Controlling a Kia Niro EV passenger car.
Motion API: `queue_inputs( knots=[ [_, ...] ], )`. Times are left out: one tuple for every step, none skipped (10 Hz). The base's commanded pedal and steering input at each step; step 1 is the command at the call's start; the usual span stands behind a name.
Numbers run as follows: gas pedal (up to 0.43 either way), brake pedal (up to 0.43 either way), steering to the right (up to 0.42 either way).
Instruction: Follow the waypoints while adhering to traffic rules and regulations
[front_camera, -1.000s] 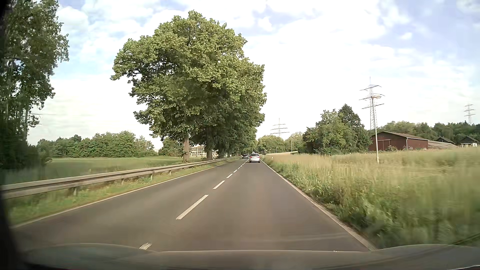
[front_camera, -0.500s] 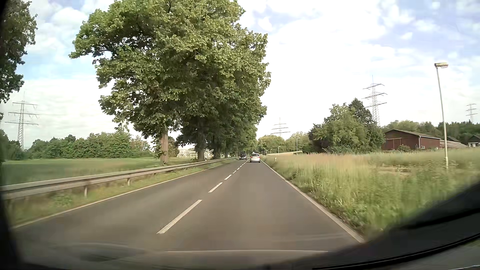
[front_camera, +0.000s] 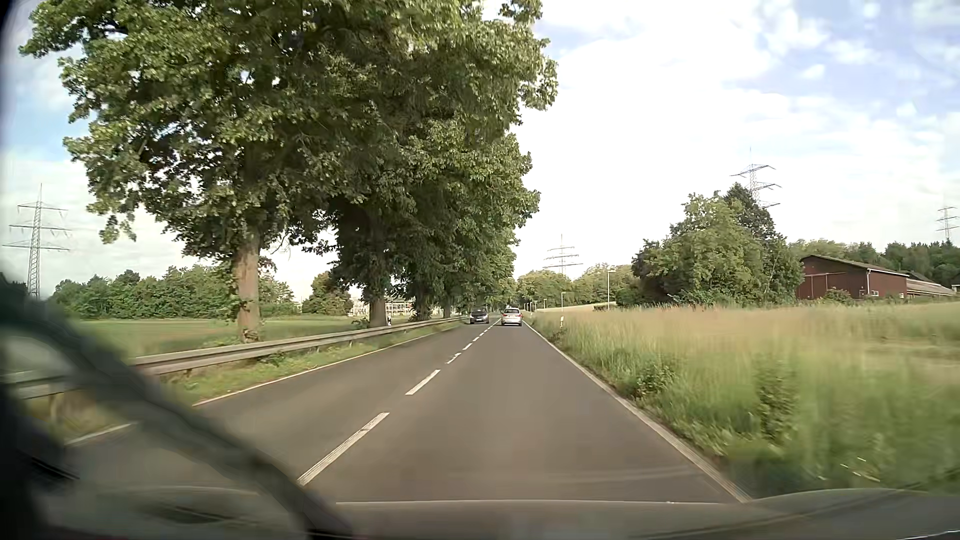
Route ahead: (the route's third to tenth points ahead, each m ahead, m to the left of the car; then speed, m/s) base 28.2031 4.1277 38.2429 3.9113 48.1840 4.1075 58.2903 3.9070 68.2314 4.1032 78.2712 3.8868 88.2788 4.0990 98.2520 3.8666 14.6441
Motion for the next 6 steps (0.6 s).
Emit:
queue_inputs(
  knots=[
    [0.118, 0.030, -0.002],
    [0.118, 0.030, -0.001],
    [0.118, 0.030, -0.001],
    [0.118, 0.030, -0.001],
    [0.118, 0.030, -0.001],
    [0.118, 0.024, -0.001]
  ],
)
